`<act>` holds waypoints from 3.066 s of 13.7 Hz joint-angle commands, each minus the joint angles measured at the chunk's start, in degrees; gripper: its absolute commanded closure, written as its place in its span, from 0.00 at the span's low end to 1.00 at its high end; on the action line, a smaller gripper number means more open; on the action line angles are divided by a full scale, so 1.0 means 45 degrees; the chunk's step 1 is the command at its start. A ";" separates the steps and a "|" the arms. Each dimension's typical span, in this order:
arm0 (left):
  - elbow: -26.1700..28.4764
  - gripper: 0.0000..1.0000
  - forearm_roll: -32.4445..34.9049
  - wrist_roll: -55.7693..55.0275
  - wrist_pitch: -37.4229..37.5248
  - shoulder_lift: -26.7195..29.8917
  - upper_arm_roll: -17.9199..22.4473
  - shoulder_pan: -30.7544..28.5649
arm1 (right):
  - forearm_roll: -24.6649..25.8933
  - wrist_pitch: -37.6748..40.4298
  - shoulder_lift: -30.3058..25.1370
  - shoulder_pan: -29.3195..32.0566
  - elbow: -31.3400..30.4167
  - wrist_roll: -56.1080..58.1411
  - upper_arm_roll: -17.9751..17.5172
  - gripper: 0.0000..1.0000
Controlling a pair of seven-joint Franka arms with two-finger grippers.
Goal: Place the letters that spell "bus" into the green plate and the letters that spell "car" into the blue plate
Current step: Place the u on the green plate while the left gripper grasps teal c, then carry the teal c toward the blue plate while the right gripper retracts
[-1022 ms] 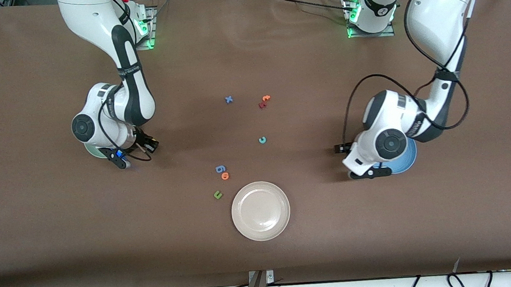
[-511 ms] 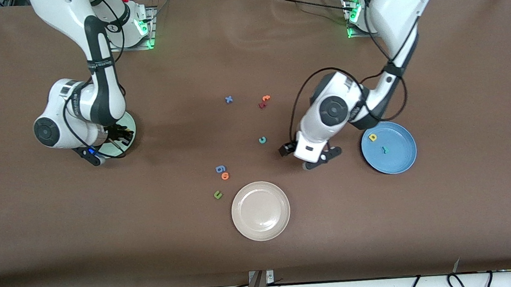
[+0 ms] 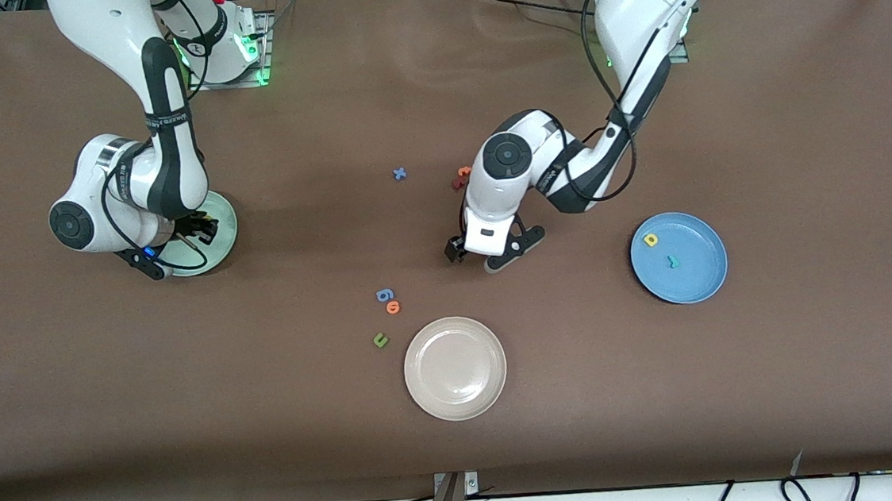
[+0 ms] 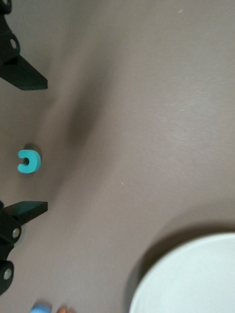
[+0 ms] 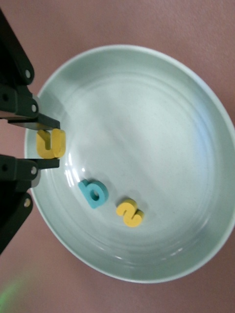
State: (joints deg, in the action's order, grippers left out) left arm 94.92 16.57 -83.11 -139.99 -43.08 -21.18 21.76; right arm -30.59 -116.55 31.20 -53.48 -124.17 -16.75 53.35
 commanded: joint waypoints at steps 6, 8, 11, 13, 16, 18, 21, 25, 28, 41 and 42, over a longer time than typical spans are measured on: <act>-0.0858 0.01 0.0752 -0.0809 -0.0005 -0.0952 0.0331 0.1159 | 0.0158 0.0427 -0.0370 -0.0185 0.0481 0.0206 0.0447 0.01; -0.0858 0.09 0.0752 -0.0809 0.0053 -0.1031 0.0585 0.1470 | 0.0216 0.1945 -0.0351 -0.0205 0.1590 0.0226 0.0954 0.01; -0.0878 0.21 0.0732 -0.0770 0.0268 -0.1070 0.0761 0.1726 | 0.0625 0.4661 -0.0331 -0.0205 0.3621 0.0168 0.1541 0.01; -0.0878 0.34 0.0732 -0.0750 0.0307 -0.1090 0.0781 0.1726 | 0.1093 0.6126 -0.0351 -0.0205 0.5046 0.0439 0.1950 0.01; -0.1442 0.52 0.0752 -0.0672 0.1008 -0.1168 0.0762 0.1707 | 0.1115 0.8180 -0.0331 -0.0068 0.7273 0.1163 0.2284 0.01; -0.1678 0.53 0.0771 -0.0633 0.1303 -0.1207 0.0781 0.1648 | 0.1018 0.9156 -0.0351 -0.0068 0.8582 0.1222 0.2460 0.01; -0.1679 0.59 0.0771 -0.0653 0.1323 -0.1207 0.0781 0.1648 | 0.0998 0.9883 -0.0351 -0.0068 0.9973 0.1241 0.2673 0.00; -0.1679 0.69 0.0732 -0.0653 0.1323 -0.1227 0.0761 0.1629 | 0.0939 1.0099 -0.0467 -0.0068 1.0481 0.2237 0.3241 0.00; -0.1698 0.80 0.0732 -0.0672 0.1323 -0.1227 0.0781 0.1628 | 0.0804 1.0060 -0.0722 0.0165 1.0756 0.2238 0.3203 0.00; -0.3066 0.86 -0.0869 0.6019 0.7745 0.0274 0.0586 -0.2117 | 0.5719 1.0474 -0.2360 1.1140 1.3046 0.2373 -1.0738 0.01; -0.3046 0.87 -0.0869 0.6897 0.8271 0.0413 0.0586 -0.2547 | 0.5724 0.9871 -0.2846 1.1143 1.2346 0.2568 -1.0743 0.01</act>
State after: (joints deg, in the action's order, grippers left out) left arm 79.68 14.32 -58.93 -106.35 -44.10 -17.96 13.60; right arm -7.76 -68.42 22.96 -5.42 -63.57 -6.89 9.17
